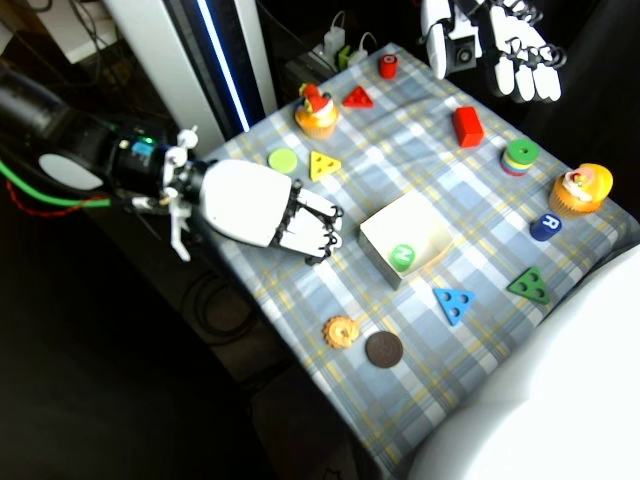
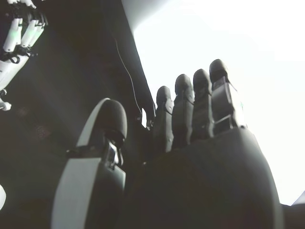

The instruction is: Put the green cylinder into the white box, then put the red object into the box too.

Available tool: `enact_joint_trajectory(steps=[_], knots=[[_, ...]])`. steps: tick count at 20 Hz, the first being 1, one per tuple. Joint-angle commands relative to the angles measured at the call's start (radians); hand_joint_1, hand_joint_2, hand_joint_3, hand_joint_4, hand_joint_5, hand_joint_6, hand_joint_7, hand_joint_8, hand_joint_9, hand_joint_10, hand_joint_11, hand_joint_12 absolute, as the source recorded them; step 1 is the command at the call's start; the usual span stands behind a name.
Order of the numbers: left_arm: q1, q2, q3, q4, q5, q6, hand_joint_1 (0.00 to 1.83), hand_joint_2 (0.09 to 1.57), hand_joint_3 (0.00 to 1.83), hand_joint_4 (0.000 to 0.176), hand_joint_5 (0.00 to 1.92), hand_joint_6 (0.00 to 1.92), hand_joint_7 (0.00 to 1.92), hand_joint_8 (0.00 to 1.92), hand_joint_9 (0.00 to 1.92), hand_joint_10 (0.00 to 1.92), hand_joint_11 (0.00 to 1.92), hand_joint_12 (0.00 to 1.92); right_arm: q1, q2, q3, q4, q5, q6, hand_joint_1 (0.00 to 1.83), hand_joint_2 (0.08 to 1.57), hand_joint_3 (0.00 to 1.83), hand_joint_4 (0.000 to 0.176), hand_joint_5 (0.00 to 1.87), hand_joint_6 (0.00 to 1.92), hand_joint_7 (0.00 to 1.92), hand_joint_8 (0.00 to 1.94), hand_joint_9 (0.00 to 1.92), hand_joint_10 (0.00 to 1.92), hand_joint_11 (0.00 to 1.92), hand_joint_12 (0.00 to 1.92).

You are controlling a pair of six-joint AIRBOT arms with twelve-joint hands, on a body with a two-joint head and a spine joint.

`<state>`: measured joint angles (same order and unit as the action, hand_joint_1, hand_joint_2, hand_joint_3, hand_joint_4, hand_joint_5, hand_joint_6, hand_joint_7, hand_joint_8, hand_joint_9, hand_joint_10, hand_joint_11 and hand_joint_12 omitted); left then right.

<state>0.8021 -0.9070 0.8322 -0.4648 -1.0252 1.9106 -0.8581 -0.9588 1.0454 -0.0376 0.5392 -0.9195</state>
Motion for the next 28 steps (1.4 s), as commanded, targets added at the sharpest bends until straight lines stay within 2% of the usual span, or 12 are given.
enact_joint_trajectory(steps=[1,2,3,4,6,8,16,18,20,22,25,28], knots=[[-0.009,0.004,-0.003,0.034,-0.115,-0.003,0.57,1.45,0.00,0.071,0.26,0.00,0.21,0.00,0.00,0.25,0.00,0.26,0.006,-0.005,0.004,0.007,0.102,-0.004,0.94,1.21,0.00,0.000,0.31,0.87,0.53,0.49,0.16,1.17,0.00,1.67],[-0.009,0.004,-0.003,0.034,-0.114,-0.003,0.55,1.45,0.00,0.074,0.25,0.00,0.19,0.00,0.00,0.21,0.00,0.17,0.006,-0.009,0.007,0.007,0.101,-0.004,0.95,1.29,0.01,0.000,0.55,1.40,0.51,0.73,0.19,1.23,0.00,1.73],[-0.009,0.004,-0.003,0.034,-0.114,-0.003,0.56,1.45,0.00,0.062,0.26,0.01,0.20,0.01,0.00,0.23,0.00,0.16,0.006,-0.013,0.009,0.007,0.099,-0.004,1.08,1.30,0.00,0.007,0.65,1.49,0.62,1.32,0.28,1.33,0.02,1.83],[-0.009,0.004,-0.003,0.034,-0.114,-0.003,0.56,1.45,0.00,0.064,0.26,0.01,0.20,0.01,0.00,0.23,0.00,0.16,0.006,-0.015,0.011,0.007,0.099,-0.004,1.12,1.28,0.00,0.019,0.70,1.45,0.68,1.40,0.36,1.38,0.05,1.87],[-0.009,0.004,-0.003,0.034,-0.114,-0.003,0.56,1.45,0.00,0.063,0.27,0.01,0.21,0.00,0.00,0.25,0.00,0.19,0.009,-0.017,0.011,0.007,0.100,-0.004,1.15,1.26,0.00,0.000,0.74,1.29,0.72,1.54,0.47,1.61,0.15,1.92],[-0.007,0.004,-0.003,0.034,-0.116,-0.003,0.59,1.44,0.00,0.047,0.28,0.01,0.22,0.01,0.00,0.28,0.00,0.23,0.014,-0.015,0.009,0.007,0.107,-0.004,1.14,1.26,0.00,0.000,0.72,1.32,0.73,1.52,0.44,1.62,0.14,1.92],[-0.005,0.004,-0.004,0.034,-0.117,-0.003,0.59,1.44,0.00,0.066,0.27,0.00,0.21,0.00,0.00,0.23,0.00,0.08,0.075,0.069,-0.058,-0.031,0.254,-0.004,1.15,1.25,0.00,0.000,0.72,1.33,0.76,1.48,0.48,1.70,0.23,1.92],[-0.005,0.004,-0.004,0.034,-0.117,-0.003,0.61,1.44,0.00,0.050,0.27,0.00,0.22,0.00,0.00,0.25,0.00,0.19,0.117,0.061,-0.048,-0.037,0.264,-0.004,1.14,1.26,0.00,0.000,0.71,1.35,0.73,1.52,0.44,1.73,0.19,1.92],[-0.005,0.002,-0.004,0.030,-0.117,-0.003,0.58,1.44,0.00,0.052,0.27,0.00,0.23,0.00,0.00,0.26,0.00,0.25,0.166,0.024,-0.016,-0.042,0.253,-0.004,1.17,1.25,0.00,0.000,0.72,1.27,0.79,1.50,0.53,1.76,0.30,1.92],[-0.001,-0.001,-0.002,0.023,-0.114,-0.003,0.56,1.45,0.00,0.094,0.26,0.00,0.21,0.00,0.00,0.21,0.00,0.02,0.227,-0.031,0.029,-0.061,0.205,-0.004,1.17,1.25,0.00,0.000,0.69,1.30,0.80,1.48,0.53,1.70,0.28,1.92],[0.003,-0.006,0.001,0.016,-0.111,-0.003,0.57,1.45,0.00,0.073,0.27,0.01,0.21,0.00,0.00,0.20,0.00,0.01,0.284,-0.109,0.096,-0.070,0.118,-0.012,1.14,1.26,0.00,0.000,0.67,1.37,0.76,1.50,0.52,1.63,0.24,1.92],[0.003,-0.011,0.004,0.013,-0.104,-0.003,0.57,1.46,0.00,0.078,0.26,0.00,0.20,0.00,0.00,0.19,0.00,0.10,0.329,-0.197,0.188,-0.060,0.016,-0.013,1.15,1.27,0.00,0.000,0.62,1.41,0.79,1.46,0.49,1.57,0.23,1.92]])
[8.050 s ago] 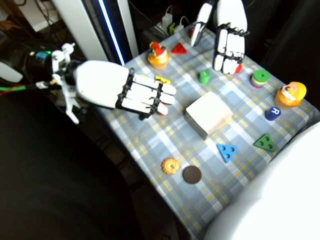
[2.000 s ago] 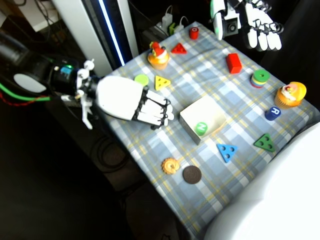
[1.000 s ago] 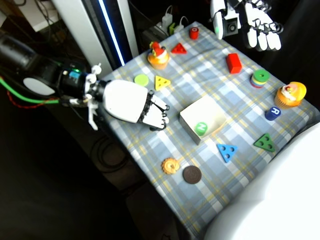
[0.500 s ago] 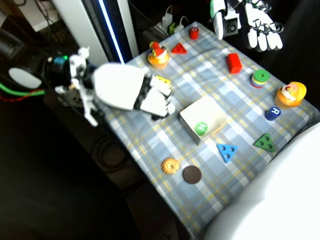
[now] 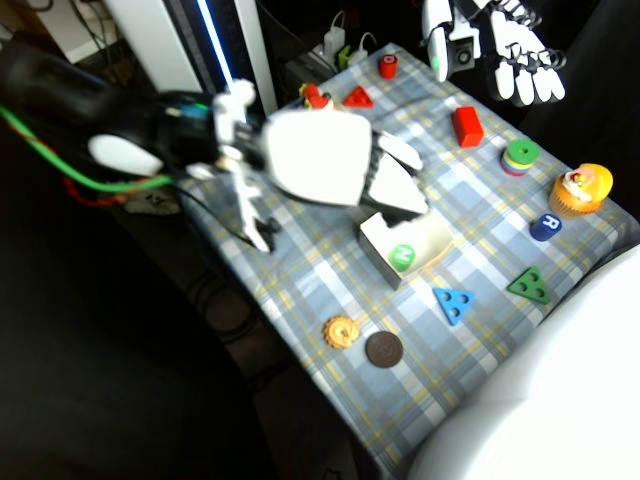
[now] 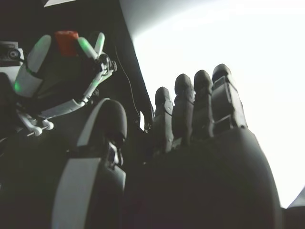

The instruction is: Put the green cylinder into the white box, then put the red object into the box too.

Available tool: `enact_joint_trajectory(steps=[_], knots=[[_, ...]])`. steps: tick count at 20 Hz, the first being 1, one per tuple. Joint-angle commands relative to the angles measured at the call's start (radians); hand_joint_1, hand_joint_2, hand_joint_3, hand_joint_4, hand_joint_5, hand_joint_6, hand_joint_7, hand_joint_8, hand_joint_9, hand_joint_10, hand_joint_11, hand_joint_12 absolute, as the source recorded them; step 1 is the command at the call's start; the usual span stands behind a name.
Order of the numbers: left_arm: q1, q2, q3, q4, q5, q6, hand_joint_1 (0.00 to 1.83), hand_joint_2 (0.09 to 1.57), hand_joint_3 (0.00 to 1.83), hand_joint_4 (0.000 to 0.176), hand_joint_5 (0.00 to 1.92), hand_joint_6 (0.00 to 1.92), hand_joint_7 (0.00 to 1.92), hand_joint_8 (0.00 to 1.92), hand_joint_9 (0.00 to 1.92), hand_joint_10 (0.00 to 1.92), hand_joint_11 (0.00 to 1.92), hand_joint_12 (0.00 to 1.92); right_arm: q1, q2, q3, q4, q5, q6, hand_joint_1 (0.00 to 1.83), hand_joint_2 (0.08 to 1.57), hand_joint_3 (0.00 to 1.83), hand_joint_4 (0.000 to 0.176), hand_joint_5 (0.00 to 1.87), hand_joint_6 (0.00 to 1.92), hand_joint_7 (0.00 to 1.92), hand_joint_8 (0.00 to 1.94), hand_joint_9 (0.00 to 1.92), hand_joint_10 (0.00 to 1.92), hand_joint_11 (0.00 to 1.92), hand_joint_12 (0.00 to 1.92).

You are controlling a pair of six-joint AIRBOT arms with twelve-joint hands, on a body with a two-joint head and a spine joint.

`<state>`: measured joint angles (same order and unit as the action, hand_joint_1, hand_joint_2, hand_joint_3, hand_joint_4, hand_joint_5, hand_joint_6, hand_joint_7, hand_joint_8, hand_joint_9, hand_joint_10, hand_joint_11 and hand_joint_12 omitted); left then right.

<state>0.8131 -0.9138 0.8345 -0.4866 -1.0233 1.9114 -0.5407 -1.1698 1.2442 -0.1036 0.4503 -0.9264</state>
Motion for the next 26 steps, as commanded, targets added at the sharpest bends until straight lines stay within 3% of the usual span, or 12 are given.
enact_joint_trajectory(steps=[1,3,6,9,12,14,16,20,21,22,25,26], knots=[[-0.009,-0.005,0.003,0.035,-0.103,-0.004,0.56,1.46,0.00,0.077,0.26,0.00,0.20,0.00,0.00,0.20,0.00,0.18,0.024,-0.007,0.011,0.009,0.080,-0.006,1.12,1.29,0.00,0.000,0.57,1.51,0.74,1.47,0.40,1.51,0.16,1.92],[-0.009,-0.009,0.006,0.035,-0.099,-0.004,0.57,1.45,0.00,0.072,0.27,0.00,0.20,0.00,0.00,0.20,0.00,0.20,0.034,-0.025,0.031,0.017,0.062,-0.006,0.96,1.14,0.00,0.000,0.22,0.63,0.31,0.59,0.13,1.06,0.01,1.60],[-0.009,-0.011,0.006,0.031,-0.098,-0.004,0.57,1.45,0.00,0.070,0.26,0.00,0.20,0.00,0.00,0.16,0.00,0.11,0.040,-0.020,0.026,0.021,0.068,-0.006,0.71,1.19,0.01,0.051,0.04,0.18,0.08,0.06,0.00,0.42,0.00,1.05],[-0.008,-0.011,0.003,0.030,-0.102,-0.004,0.63,1.43,0.00,0.066,0.25,0.00,0.21,0.00,0.00,0.19,0.00,0.15,0.041,0.006,-0.018,0.044,0.137,-0.006,0.50,1.23,0.00,0.065,0.00,0.00,0.00,0.00,0.01,0.26,0.00,0.83],[-0.004,-0.008,-0.006,0.030,-0.117,-0.004,0.64,1.43,0.00,0.047,0.26,0.00,0.23,0.00,0.00,0.27,0.00,0.44,0.010,0.087,-0.102,0.076,0.257,-0.006,0.49,1.27,0.00,0.044,0.00,0.00,0.00,0.00,0.00,0.44,0.00,1.31],[0.003,-0.003,-0.014,0.030,-0.131,-0.004,0.68,1.43,0.00,0.024,0.25,0.00,0.24,0.00,0.00,0.32,0.00,0.55,-0.036,0.141,-0.156,0.090,0.349,-0.006,0.44,1.29,0.00,0.081,0.00,0.00,0.00,0.00,0.00,0.04,0.00,0.70],[0.016,0.004,-0.018,0.034,-0.148,-0.044,0.69,1.41,0.00,0.043,0.24,0.00,0.22,0.00,0.00,0.32,0.00,0.64,-0.091,0.190,-0.205,0.108,0.433,-0.008,0.42,1.30,0.00,0.104,0.00,0.00,0.00,0.00,0.00,0.00,0.00,0.17],[0.042,0.015,-0.015,0.044,-0.183,-0.139,0.75,1.41,0.00,0.079,0.10,0.00,0.14,0.00,0.00,0.18,0.00,0.40,-0.227,0.288,-0.290,0.194,0.613,-0.028,0.39,1.30,0.00,0.115,0.00,0.00,0.00,0.00,0.00,0.00,0.00,0.01],[0.044,0.018,-0.019,0.045,-0.188,-0.139,0.77,1.39,0.00,0.082,0.09,0.00,0.13,0.00,0.00,0.17,0.00,0.40,-0.262,0.311,-0.307,0.213,0.655,-0.028,0.44,1.29,0.00,0.068,0.00,0.00,0.00,0.00,0.00,0.00,0.00,0.00],[0.047,0.023,-0.026,0.049,-0.198,-0.143,0.80,1.37,0.00,0.087,0.09,0.00,0.13,0.00,0.00,0.17,0.00,0.43,-0.306,0.342,-0.330,0.237,0.711,-0.028,0.46,1.29,0.00,0.051,0.00,0.00,0.00,0.00,0.00,0.00,0.00,0.00],[0.056,0.030,-0.025,0.074,-0.222,-0.213,0.88,1.31,0.00,0.112,0.00,0.00,0.00,0.00,0.00,0.00,0.00,0.18,-0.390,0.388,-0.370,0.285,0.847,-0.028,0.46,1.29,0.00,0.085,0.00,0.00,0.00,0.00,0.00,0.00,0.00,0.00],[0.065,0.036,-0.019,0.085,-0.239,-0.271,0.87,1.31,0.00,0.099,0.00,0.00,0.00,0.00,0.00,0.00,0.00,0.04,-0.411,0.393,-0.376,0.302,0.889,-0.028,0.50,1.30,0.00,0.061,0.00,0.00,0.00,0.00,0.00,0.00,0.00,0.00]])
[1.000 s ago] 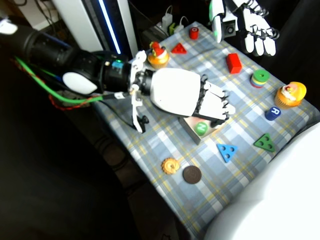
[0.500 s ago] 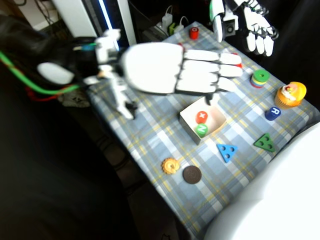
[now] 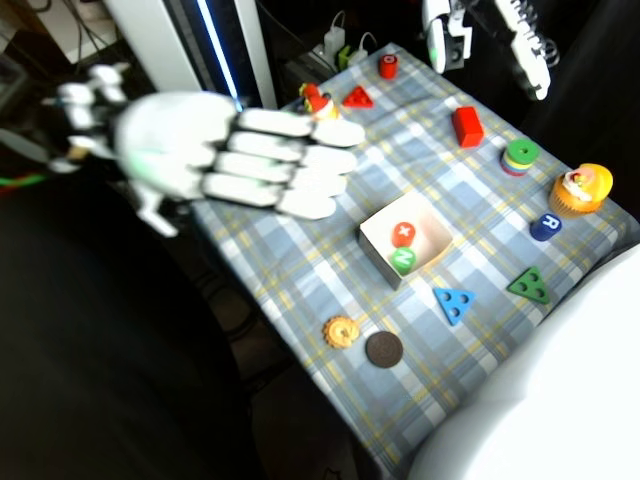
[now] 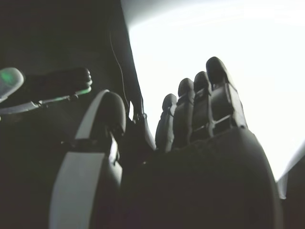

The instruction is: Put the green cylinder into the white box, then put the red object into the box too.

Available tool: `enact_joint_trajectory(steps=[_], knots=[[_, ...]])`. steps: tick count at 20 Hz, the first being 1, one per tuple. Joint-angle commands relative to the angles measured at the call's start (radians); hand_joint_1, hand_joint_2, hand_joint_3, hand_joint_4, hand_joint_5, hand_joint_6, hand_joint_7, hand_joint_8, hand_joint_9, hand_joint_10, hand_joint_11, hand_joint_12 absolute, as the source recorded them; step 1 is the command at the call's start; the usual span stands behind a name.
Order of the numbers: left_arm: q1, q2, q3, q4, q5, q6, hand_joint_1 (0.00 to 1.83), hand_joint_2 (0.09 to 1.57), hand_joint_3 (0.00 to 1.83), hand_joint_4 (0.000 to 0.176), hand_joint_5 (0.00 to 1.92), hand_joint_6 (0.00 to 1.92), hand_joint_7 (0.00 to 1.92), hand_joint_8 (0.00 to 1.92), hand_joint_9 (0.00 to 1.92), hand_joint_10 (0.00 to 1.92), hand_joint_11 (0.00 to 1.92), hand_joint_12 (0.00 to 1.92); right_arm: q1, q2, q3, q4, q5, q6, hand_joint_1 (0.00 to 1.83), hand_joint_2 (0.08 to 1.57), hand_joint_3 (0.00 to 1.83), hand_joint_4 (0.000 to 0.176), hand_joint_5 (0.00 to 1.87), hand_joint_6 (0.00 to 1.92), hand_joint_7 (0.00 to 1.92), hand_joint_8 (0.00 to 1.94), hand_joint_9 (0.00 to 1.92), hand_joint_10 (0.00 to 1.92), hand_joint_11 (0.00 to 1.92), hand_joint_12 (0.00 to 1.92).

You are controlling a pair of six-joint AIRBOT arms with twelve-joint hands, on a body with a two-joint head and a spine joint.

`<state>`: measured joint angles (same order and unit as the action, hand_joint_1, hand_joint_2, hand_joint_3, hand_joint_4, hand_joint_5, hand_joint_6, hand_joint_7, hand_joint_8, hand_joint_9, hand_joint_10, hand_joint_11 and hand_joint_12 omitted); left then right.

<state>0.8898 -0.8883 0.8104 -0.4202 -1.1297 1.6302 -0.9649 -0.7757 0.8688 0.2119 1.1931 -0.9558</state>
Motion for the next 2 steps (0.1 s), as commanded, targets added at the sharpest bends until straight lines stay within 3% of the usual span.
enact_joint_trajectory(steps=[1,2], knots=[[-0.002,0.017,0.012,0.029,-0.151,-0.045,0.83,1.31,0.00,0.125,0.00,0.00,0.00,0.00,0.00,0.00,0.00,0.01,0.007,0.003,-0.006,-0.005,0.178,0.001,0.49,1.31,0.00,0.072,0.00,0.00,0.00,0.00,0.00,0.00,0.00,0.00],[0.006,0.023,0.017,0.039,-0.170,-0.094,0.81,1.31,0.00,0.127,0.00,0.00,0.00,0.00,0.00,0.00,0.00,0.00,0.005,0.007,-0.011,-0.004,0.201,0.001,0.48,1.31,0.00,0.052,0.00,0.00,0.00,0.00,0.00,0.00,0.01,0.00]])
